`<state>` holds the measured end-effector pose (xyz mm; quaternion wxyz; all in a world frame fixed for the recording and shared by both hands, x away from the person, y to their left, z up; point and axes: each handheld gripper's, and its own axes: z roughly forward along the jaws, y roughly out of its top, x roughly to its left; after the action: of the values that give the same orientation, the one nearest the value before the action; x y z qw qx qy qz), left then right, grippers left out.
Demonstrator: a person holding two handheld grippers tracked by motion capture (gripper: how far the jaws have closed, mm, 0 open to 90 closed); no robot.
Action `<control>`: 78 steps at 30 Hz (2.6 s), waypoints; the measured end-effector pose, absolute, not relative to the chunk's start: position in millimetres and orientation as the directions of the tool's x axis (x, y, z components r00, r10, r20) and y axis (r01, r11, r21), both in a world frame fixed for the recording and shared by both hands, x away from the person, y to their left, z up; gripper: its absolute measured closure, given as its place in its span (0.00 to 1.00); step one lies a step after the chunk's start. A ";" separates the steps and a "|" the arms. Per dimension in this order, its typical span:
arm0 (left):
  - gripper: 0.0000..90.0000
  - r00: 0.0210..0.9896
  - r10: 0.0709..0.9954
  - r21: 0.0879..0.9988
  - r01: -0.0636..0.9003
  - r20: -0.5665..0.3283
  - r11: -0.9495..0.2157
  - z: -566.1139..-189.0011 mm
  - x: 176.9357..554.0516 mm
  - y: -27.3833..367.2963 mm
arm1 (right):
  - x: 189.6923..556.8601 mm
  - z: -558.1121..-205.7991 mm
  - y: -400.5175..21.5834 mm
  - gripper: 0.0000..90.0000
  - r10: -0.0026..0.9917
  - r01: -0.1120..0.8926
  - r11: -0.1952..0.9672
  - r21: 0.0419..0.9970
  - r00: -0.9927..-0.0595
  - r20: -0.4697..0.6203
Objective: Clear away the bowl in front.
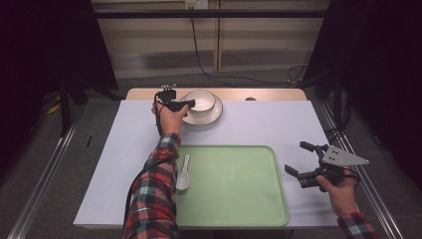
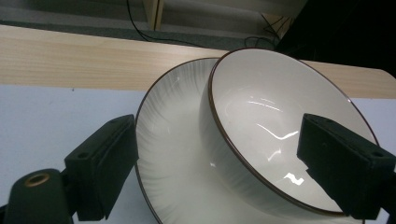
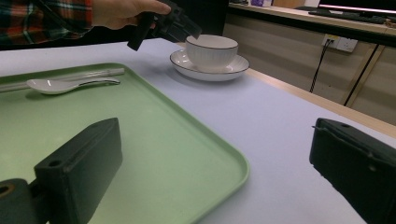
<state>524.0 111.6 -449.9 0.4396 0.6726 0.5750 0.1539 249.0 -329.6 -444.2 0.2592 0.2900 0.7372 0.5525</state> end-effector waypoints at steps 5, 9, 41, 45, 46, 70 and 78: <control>0.15 0.286 0.912 0.764 0.644 -0.295 0.045 -453.0 527.6 109.1 | 249.2 -444.5 -329.2 0.02 0.718 0.139 0.219 0.966 -0.693 -0.063; 0.17 0.278 0.913 0.761 0.647 -0.299 0.052 -454.8 529.6 107.9 | 249.4 -444.6 -329.6 0.02 0.717 0.135 0.225 0.965 -0.693 -0.070; 0.69 0.200 0.903 0.660 0.743 -0.380 0.113 -466.9 536.4 96.2 | 249.8 -444.4 -331.2 0.02 0.711 0.137 0.217 0.967 -0.701 -0.060; 0.78 0.182 0.901 0.646 0.752 -0.393 0.130 -466.3 536.9 97.7 | 250.1 -444.8 -330.7 0.02 0.722 0.137 0.212 0.968 -0.689 -0.060; 0.79 0.174 0.903 0.643 0.754 -0.392 0.133 -466.1 536.6 98.0 | 250.2 -444.9 -330.5 0.02 0.724 0.137 0.211 0.968 -0.688 -0.061; 0.91 0.196 0.881 0.631 0.763 -0.430 0.138 -447.3 528.6 104.0 | 251.1 -443.9 -332.3 0.02 0.718 0.133 0.201 0.971 -0.694 -0.053; 0.91 0.220 0.880 0.633 0.766 -0.422 0.112 -433.1 518.3 116.4 | 251.1 -444.4 -331.9 0.02 0.721 0.130 0.205 0.970 -0.690 -0.060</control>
<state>518.3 116.4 -433.1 0.4132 0.6629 0.6205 0.0688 251.1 -331.9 -444.4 0.2643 0.2917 0.7298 0.5590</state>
